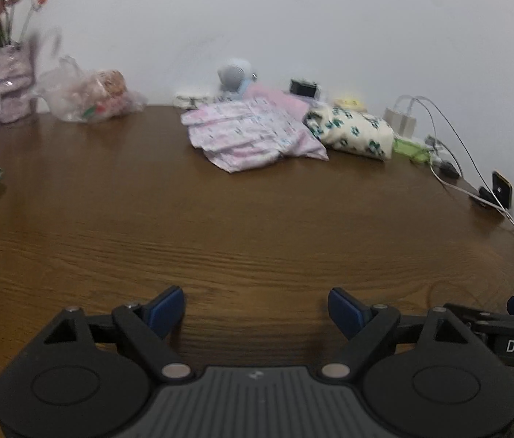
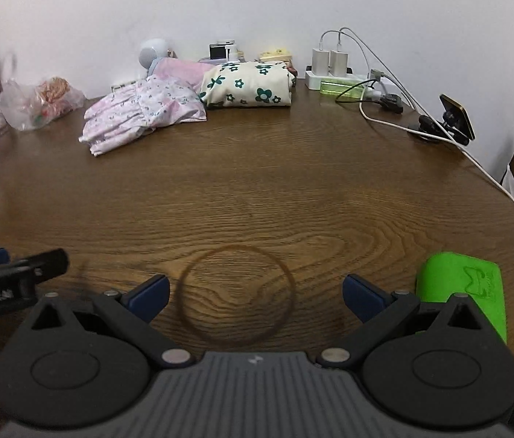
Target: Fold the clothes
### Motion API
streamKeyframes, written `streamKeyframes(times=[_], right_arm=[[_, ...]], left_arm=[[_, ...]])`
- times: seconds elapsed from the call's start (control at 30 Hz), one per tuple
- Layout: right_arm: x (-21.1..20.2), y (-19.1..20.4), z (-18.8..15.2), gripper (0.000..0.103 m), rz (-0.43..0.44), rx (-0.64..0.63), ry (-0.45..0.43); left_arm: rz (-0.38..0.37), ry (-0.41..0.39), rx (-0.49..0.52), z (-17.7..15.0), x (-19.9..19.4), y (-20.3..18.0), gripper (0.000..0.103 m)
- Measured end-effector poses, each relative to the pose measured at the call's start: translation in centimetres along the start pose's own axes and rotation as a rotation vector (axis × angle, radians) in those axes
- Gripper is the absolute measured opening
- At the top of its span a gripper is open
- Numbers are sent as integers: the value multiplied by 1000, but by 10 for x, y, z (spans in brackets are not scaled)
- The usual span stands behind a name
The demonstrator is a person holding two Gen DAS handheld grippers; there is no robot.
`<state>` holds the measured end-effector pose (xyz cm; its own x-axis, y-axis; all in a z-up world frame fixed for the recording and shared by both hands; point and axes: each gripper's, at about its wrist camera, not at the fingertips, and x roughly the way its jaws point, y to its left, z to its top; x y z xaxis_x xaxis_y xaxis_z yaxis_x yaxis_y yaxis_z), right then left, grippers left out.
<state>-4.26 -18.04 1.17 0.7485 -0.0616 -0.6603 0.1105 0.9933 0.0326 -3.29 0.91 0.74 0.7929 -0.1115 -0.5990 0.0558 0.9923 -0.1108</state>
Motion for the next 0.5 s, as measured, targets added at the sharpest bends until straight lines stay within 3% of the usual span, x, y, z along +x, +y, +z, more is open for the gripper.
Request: streamKeyframes(times=[0.23,0.4,0.5], right_arm=[[11,9,-5,103,-9,-30,-21],[12,6,-5,103,4,-27,-26],[12,5,-5,103,8,-30,-26]], left_arm=[[11,3,13,-4,-3,1,94],[49,41,98,-4,5,-12,103],[47,51,135,-5,7,-17,103]])
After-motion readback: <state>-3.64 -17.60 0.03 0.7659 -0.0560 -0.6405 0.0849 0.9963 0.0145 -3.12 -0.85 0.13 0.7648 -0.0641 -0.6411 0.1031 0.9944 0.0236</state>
